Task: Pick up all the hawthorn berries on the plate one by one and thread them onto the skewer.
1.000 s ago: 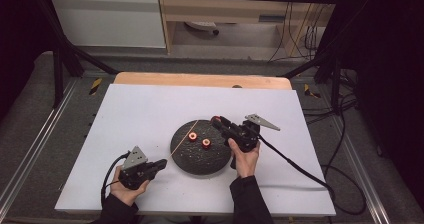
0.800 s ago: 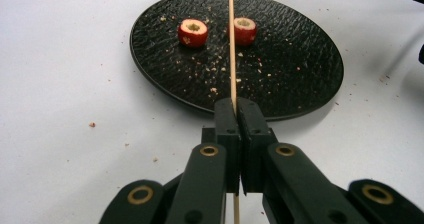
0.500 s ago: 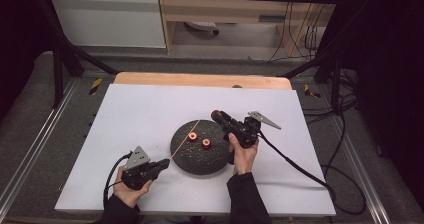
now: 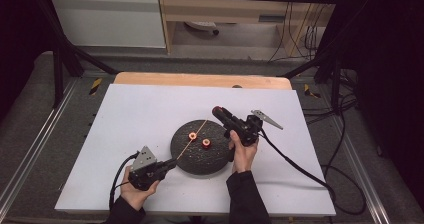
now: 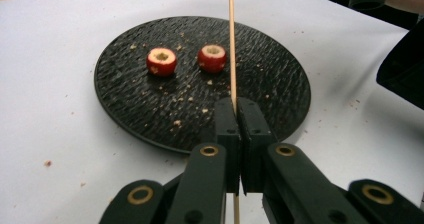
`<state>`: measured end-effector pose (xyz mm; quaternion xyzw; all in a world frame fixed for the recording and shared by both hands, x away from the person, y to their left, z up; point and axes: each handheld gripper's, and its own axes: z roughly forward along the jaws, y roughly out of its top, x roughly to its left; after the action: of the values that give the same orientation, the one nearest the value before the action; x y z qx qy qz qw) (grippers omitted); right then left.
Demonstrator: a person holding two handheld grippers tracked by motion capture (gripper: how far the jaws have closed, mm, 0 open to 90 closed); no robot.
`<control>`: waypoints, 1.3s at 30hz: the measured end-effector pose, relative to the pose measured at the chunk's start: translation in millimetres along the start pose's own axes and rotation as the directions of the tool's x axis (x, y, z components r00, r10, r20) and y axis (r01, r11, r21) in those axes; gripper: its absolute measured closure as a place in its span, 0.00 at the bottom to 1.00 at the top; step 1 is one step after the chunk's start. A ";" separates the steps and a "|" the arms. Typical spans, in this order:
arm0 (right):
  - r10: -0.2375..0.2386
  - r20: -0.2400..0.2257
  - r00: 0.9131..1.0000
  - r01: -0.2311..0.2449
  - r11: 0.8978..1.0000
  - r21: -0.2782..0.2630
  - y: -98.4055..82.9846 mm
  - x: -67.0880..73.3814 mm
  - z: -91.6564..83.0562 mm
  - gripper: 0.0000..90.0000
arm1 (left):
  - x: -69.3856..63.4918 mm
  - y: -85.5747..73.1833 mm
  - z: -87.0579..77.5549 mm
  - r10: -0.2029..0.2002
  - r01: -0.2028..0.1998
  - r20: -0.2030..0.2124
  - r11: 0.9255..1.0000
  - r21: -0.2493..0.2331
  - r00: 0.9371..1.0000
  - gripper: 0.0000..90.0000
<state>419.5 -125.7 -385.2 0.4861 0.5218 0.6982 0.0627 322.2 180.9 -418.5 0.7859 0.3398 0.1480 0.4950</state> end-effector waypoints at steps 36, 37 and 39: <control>0.031 -0.031 0.999 -0.033 0.999 -0.042 -4.7 2.4 0.0 0.69 | -16.1 13.5 14.7 -0.054 0.054 0.007 0.997 -0.061 0.999 0.98; 0.031 -0.033 0.999 -0.033 0.999 -0.042 -4.8 2.5 0.0 0.69 | -17.2 14.7 15.6 -0.058 0.058 0.005 0.996 -0.064 0.998 0.98; 0.038 -0.037 0.999 -0.039 0.998 -0.039 -5.4 2.9 -0.1 0.69 | -19.3 17.0 17.9 -0.069 0.068 0.001 0.995 -0.076 0.998 0.98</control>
<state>415.7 -121.6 -387.6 0.4820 0.4993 0.7183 0.0494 325.0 150.9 -409.9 0.7542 0.3611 0.1444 0.5290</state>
